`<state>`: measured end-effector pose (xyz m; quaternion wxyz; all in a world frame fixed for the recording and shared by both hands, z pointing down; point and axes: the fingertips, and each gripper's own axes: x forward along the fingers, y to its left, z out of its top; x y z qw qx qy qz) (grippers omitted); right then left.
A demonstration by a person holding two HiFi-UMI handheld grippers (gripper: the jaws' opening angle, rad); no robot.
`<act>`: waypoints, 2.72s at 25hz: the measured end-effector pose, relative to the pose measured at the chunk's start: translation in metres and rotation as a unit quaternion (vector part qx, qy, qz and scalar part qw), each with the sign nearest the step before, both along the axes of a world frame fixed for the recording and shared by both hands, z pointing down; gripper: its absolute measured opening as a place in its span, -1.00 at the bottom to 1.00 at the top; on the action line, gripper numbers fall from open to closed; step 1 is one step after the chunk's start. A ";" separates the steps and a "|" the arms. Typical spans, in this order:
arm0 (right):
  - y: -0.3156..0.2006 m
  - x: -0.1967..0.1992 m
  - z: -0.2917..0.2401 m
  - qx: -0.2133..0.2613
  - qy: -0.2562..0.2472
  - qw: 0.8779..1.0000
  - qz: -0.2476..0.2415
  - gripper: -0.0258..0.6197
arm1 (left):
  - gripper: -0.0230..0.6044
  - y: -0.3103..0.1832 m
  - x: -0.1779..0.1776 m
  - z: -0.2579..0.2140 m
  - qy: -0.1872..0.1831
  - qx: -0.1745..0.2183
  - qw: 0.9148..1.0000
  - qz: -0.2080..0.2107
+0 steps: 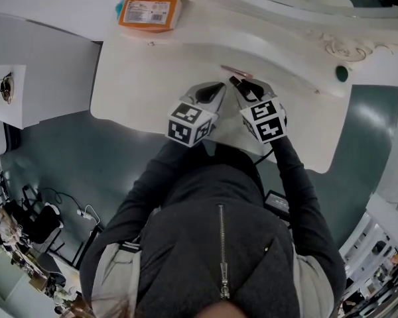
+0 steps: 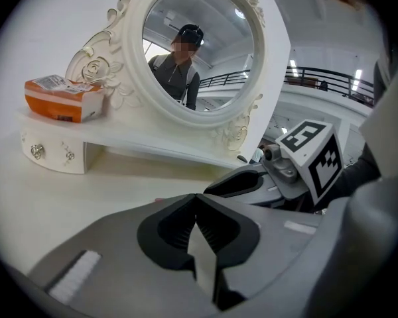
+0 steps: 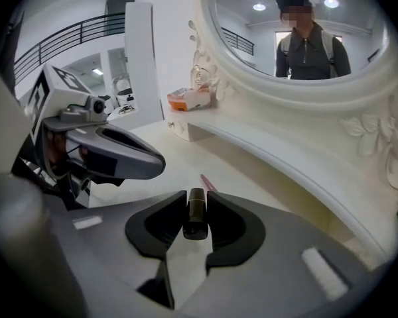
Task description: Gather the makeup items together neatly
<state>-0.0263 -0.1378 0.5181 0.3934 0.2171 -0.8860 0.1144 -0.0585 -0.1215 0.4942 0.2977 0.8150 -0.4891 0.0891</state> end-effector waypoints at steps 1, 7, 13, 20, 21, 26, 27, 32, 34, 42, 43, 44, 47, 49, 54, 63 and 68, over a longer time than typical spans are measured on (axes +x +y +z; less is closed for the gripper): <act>0.000 -0.002 0.002 -0.001 0.002 1.000 -0.017 -0.62 | -0.89 -0.001 -0.001 0.000 -0.001 -0.001 1.000 -0.003; 0.000 -0.010 0.002 0.004 -0.007 0.995 -0.096 -0.61 | -0.89 0.000 -0.008 0.003 -0.006 -0.007 1.000 -0.020; 0.014 -0.022 -0.001 0.010 -0.040 0.982 -0.185 -0.62 | -0.89 0.001 -0.014 0.007 -0.009 -0.014 0.999 -0.037; 0.016 -0.025 0.002 0.011 -0.056 0.975 -0.213 -0.61 | -0.89 0.002 -0.018 0.008 -0.009 -0.018 0.998 -0.051; 0.015 -0.025 0.003 0.011 -0.057 0.975 -0.214 -0.62 | -0.89 0.002 -0.018 0.007 -0.009 -0.019 0.998 -0.052; 0.014 -0.024 0.008 0.012 -0.057 0.975 -0.217 -0.61 | -0.89 0.003 -0.017 0.007 -0.009 -0.019 0.999 -0.050; 0.014 -0.024 0.009 0.012 -0.059 0.974 -0.218 -0.61 | -0.89 0.003 -0.018 0.007 -0.010 -0.020 0.999 -0.050; 0.012 -0.020 0.015 0.017 -0.057 0.972 -0.225 -0.61 | -0.89 0.006 -0.017 0.009 -0.012 -0.023 0.998 -0.050; 0.011 -0.018 0.018 0.018 -0.056 0.972 -0.227 -0.62 | -0.89 0.007 -0.016 0.010 -0.013 -0.025 0.998 -0.049; 0.013 -0.014 0.023 0.026 -0.059 0.965 -0.252 -0.61 | -0.89 0.011 -0.009 0.011 -0.015 -0.029 0.999 -0.041; 0.013 -0.013 0.024 0.027 -0.057 0.965 -0.254 -0.61 | -0.89 0.012 -0.009 0.011 -0.015 -0.030 0.999 -0.041; 0.013 -0.012 0.026 0.028 -0.056 0.965 -0.255 -0.61 | -0.89 0.012 -0.008 0.011 -0.016 -0.030 0.999 -0.040; 0.012 -0.011 0.028 0.029 -0.055 0.965 -0.254 -0.61 | -0.89 0.014 -0.007 0.013 -0.017 -0.033 0.999 -0.040; 0.012 -0.011 0.029 0.033 -0.052 0.965 -0.256 -0.61 | -0.89 0.014 -0.005 0.014 -0.017 -0.034 0.998 -0.040; 0.012 -0.009 0.035 0.041 -0.043 0.964 -0.259 -0.61 | -0.89 0.014 -0.001 0.015 -0.015 -0.035 0.999 -0.038; 0.014 -0.008 0.039 0.053 -0.032 0.963 -0.263 -0.60 | -0.89 0.014 0.003 0.019 -0.013 -0.038 0.998 -0.038; 0.014 -0.008 0.041 0.058 -0.021 0.962 -0.264 -0.59 | -0.89 0.013 0.003 0.019 -0.013 -0.039 0.998 -0.038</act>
